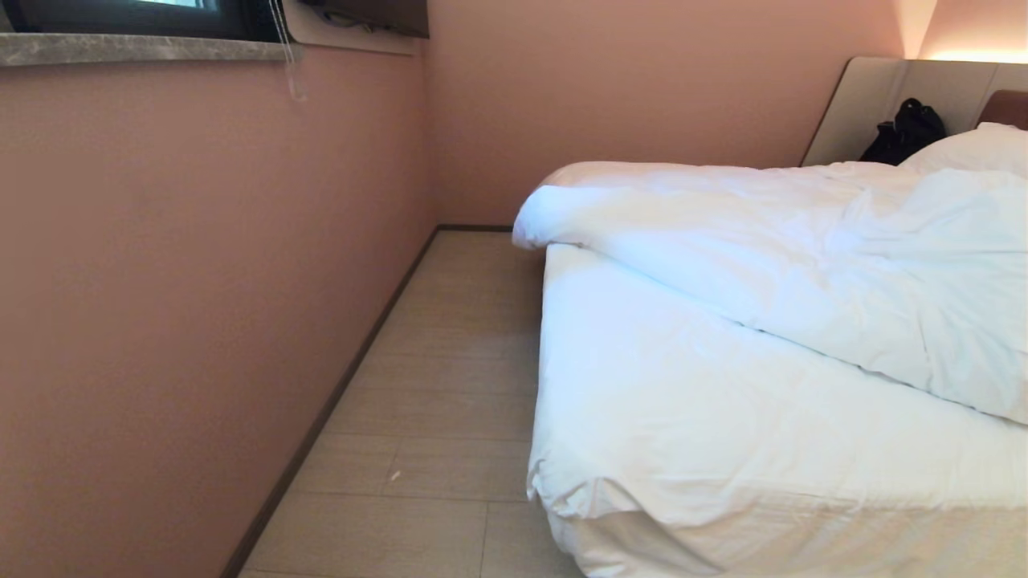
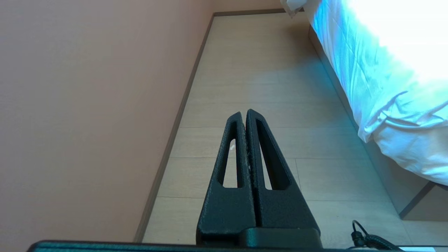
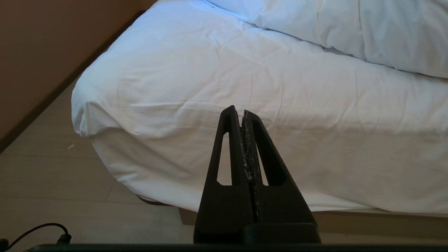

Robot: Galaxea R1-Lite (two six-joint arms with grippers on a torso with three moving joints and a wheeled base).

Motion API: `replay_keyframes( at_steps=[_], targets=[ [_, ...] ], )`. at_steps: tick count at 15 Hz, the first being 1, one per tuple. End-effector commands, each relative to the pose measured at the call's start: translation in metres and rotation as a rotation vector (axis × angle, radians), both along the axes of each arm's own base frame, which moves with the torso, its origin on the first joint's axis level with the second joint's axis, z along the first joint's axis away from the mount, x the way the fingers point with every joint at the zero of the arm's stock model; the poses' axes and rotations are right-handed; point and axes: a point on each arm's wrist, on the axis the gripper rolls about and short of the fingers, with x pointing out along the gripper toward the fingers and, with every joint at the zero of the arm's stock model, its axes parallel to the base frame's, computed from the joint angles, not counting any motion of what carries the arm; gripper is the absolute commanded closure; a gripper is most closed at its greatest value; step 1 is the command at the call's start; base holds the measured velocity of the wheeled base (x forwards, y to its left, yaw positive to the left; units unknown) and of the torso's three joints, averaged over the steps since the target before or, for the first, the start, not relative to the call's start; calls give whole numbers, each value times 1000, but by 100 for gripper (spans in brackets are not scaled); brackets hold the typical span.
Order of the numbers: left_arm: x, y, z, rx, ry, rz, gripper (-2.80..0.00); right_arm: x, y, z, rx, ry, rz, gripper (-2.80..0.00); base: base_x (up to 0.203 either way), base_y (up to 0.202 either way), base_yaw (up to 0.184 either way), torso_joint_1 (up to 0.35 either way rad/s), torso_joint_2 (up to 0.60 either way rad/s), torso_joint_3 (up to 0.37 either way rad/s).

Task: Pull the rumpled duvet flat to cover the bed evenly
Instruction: Hold the folded corner of the quilt

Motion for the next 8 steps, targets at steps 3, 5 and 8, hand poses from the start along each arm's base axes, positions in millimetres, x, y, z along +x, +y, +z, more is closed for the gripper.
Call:
replay_keyframes(
  at_steps=[3,5,8],
  targets=[
    [0,0,0,1,0,1,0,0,0,0,0,1,0,0,0,0,0,0,0,0],
    [0,0,0,1,0,-1,0,0,0,0,0,1,2,0,-1,-32,1,4,-1,-1],
    [0,0,0,1,0,-1,0,0,0,0,0,0,0,0,-1,-162,1,1,2,3]
  ],
)
